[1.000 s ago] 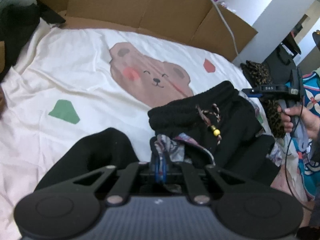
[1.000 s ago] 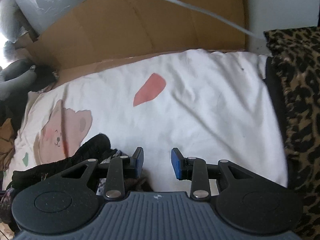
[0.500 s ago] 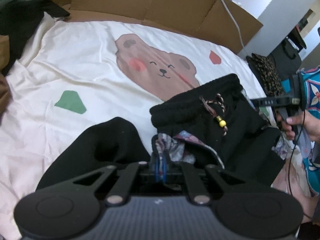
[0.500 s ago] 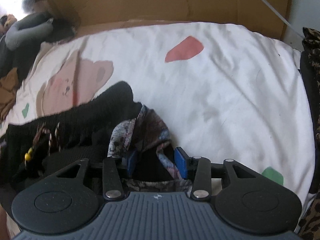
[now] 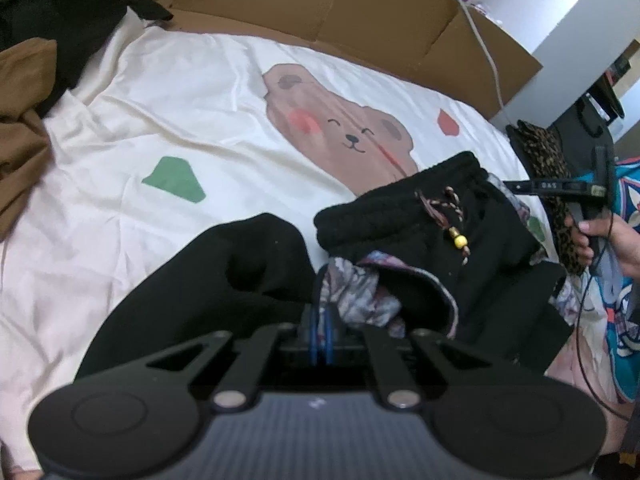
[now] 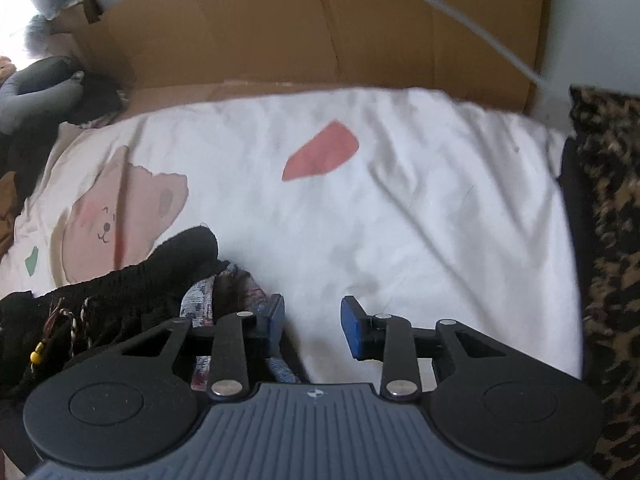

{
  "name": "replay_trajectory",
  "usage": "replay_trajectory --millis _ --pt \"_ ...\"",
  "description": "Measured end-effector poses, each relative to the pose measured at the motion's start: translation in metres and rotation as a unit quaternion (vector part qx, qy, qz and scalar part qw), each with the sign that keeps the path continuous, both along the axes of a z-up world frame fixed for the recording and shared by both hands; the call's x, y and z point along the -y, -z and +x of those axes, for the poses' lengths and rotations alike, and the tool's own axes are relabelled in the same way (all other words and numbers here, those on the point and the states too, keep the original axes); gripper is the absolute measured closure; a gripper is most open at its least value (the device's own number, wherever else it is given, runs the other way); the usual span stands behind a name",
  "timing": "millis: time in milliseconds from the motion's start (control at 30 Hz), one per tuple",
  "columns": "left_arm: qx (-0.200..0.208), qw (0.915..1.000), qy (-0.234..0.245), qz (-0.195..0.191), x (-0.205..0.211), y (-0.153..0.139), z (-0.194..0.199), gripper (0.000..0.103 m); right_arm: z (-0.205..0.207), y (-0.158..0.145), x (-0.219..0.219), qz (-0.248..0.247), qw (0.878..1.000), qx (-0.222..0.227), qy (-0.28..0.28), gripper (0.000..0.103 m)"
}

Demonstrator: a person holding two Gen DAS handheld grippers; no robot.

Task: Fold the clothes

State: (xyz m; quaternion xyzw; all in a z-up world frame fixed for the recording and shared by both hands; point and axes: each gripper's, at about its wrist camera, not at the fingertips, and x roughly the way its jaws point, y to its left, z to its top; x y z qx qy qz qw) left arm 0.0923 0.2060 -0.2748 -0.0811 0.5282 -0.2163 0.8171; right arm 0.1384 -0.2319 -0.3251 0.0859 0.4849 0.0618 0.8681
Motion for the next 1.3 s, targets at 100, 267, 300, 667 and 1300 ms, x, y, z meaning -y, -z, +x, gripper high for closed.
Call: replay_trajectory --millis 100,267,300,667,1300 --pt "-0.001 1.0 0.002 0.0 0.001 0.001 -0.001 0.099 0.0 0.007 -0.015 -0.012 1.0 -0.006 -0.017 0.064" --pt "-0.002 1.0 0.0 -0.002 0.0 0.002 -0.001 0.099 -0.006 0.014 -0.035 -0.044 0.998 -0.014 -0.048 0.063" --pt "-0.003 1.0 0.0 -0.002 0.0 0.003 -0.001 0.098 -0.007 0.015 -0.038 -0.052 0.997 -0.014 -0.052 0.063" --pt "-0.003 1.0 -0.001 -0.003 0.0 0.004 -0.003 0.099 -0.004 -0.01 -0.012 -0.035 0.999 0.029 -0.007 0.063" --pt "-0.003 1.0 0.001 -0.001 0.0 0.003 -0.005 0.099 -0.01 -0.006 -0.037 -0.035 0.998 0.033 -0.051 0.063"
